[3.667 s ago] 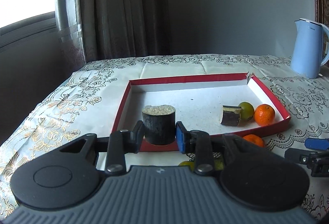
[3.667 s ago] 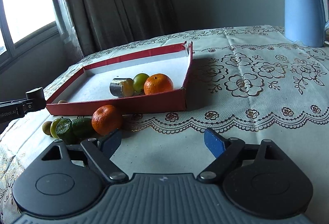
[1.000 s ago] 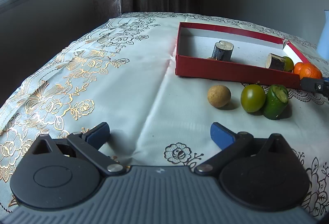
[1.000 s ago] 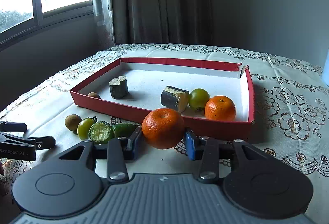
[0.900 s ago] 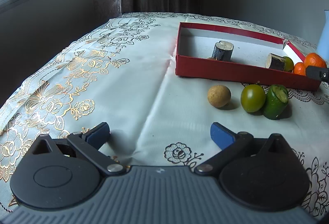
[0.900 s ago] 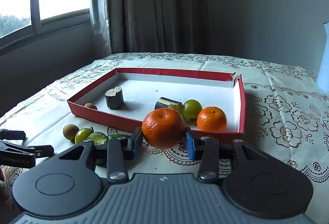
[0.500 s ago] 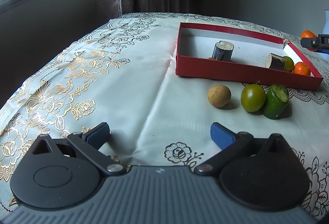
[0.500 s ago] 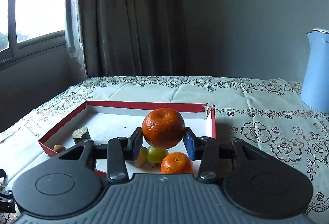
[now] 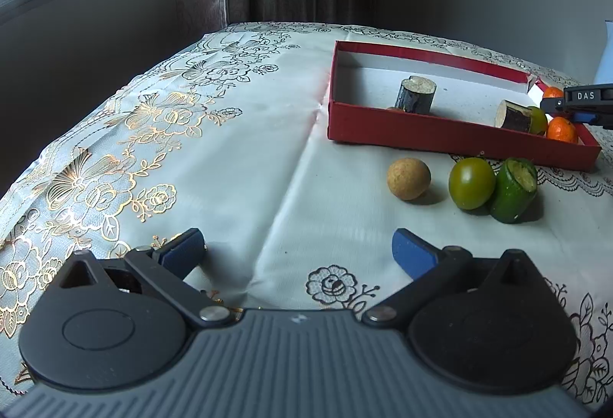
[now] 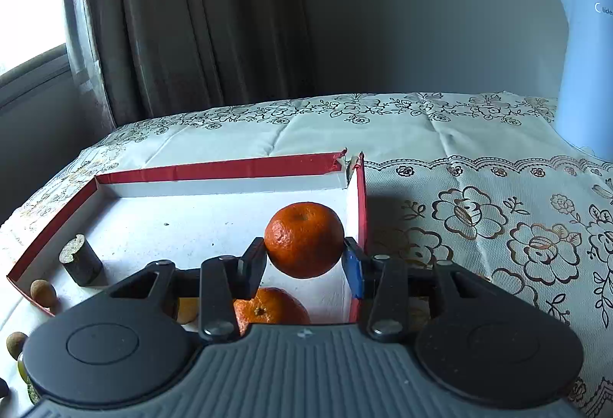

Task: Organize fruits
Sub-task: 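Lift the mandarin into the red tray and open the right gripper, then move the left gripper to the brown longan and close on it, then carry the longan into the red tray and open the left gripper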

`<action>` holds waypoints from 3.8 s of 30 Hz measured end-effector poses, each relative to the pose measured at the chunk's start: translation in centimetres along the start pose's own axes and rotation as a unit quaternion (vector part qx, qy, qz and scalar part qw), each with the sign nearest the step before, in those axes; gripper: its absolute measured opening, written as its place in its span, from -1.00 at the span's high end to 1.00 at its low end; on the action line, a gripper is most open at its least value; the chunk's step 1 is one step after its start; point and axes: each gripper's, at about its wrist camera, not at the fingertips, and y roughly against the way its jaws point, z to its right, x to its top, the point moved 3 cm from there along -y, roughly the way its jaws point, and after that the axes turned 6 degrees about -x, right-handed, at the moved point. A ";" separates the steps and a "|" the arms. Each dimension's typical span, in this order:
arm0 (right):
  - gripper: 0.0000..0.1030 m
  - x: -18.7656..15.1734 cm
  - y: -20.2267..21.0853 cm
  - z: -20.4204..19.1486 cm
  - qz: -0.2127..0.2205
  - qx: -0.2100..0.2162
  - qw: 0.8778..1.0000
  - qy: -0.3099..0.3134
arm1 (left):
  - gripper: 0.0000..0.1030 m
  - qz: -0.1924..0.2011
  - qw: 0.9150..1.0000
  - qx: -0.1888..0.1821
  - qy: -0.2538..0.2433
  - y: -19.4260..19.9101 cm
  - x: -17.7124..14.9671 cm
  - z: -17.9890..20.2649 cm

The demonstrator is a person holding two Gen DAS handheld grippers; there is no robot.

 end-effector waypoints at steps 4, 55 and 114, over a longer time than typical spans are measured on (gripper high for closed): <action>0.10 0.0 0.0 -0.2 0.000 0.004 1.000 0.000 | -1.00 0.000 1.000 0.000 0.000 0.0 0.0 0.0; -0.71 -7.3 8.6 1.5 -0.029 0.028 0.999 0.002 | -0.38 0.019 0.995 -0.060 -0.077 -3.5 3.2 4.1; -0.92 -7.5 7.9 0.4 -0.045 -0.011 0.998 0.044 | 0.25 0.045 0.997 -0.033 -0.043 -7.8 10.5 5.3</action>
